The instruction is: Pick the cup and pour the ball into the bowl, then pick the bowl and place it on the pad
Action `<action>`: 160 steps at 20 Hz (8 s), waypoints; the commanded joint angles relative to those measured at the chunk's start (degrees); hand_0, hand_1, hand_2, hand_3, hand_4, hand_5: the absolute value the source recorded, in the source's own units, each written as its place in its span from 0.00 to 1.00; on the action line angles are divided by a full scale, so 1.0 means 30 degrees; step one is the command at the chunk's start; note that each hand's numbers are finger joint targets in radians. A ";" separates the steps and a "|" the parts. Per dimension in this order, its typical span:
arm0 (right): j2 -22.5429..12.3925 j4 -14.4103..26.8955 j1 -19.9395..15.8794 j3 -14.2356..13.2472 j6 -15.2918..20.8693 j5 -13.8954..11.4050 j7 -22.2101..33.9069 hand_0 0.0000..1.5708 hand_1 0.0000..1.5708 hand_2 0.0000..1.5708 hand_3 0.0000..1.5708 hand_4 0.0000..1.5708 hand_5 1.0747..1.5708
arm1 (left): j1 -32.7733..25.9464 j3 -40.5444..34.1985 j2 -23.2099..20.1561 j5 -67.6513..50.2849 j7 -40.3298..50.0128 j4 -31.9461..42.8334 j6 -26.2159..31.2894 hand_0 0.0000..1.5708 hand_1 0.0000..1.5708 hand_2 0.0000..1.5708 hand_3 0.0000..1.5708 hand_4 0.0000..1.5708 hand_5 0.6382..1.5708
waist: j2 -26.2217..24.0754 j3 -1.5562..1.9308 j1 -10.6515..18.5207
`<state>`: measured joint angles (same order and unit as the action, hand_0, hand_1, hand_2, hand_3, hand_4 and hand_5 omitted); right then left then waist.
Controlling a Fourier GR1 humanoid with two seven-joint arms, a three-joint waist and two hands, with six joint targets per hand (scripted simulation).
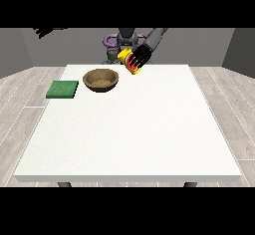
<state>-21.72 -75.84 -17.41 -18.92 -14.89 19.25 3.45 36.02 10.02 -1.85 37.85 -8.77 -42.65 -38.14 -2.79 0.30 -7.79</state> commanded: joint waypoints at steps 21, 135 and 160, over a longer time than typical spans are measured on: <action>-0.0526 0.3371 0.0365 -0.1011 -0.0792 0.0094 -0.1714 0.00 0.00 0.00 0.22 0.28 1.00 | 0.5334 0.7705 0.0150 1.2880 1.2925 0.1420 0.4615 0.16 0.16 1.00 0.92 0.42 0.96 | -0.0235 -0.0089 0.1700; 0.1104 1.1708 -0.2295 -0.0274 0.6404 -0.0049 -0.3555 1.00 1.00 1.00 0.77 0.59 0.86 | -1.0320 -0.1359 -0.0663 -1.0319 -0.2400 -1.1991 1.0606 0.00 0.00 0.00 0.00 0.74 0.77 | 0.1316 -0.0142 0.3224; -0.5691 1.6001 -0.3016 -0.3278 0.3849 0.1222 -0.5733 0.98 0.98 1.00 0.40 0.28 0.98 | -1.0146 0.0179 0.0596 -0.8984 -0.5636 -1.2731 1.0112 0.00 0.00 0.00 0.00 0.74 0.77 | 0.6245 -0.0083 0.4953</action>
<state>-35.71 -29.20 -27.37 -28.98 -6.39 25.17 -11.53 7.04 9.00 -0.96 9.71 -24.29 -80.01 -6.99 14.59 0.06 6.62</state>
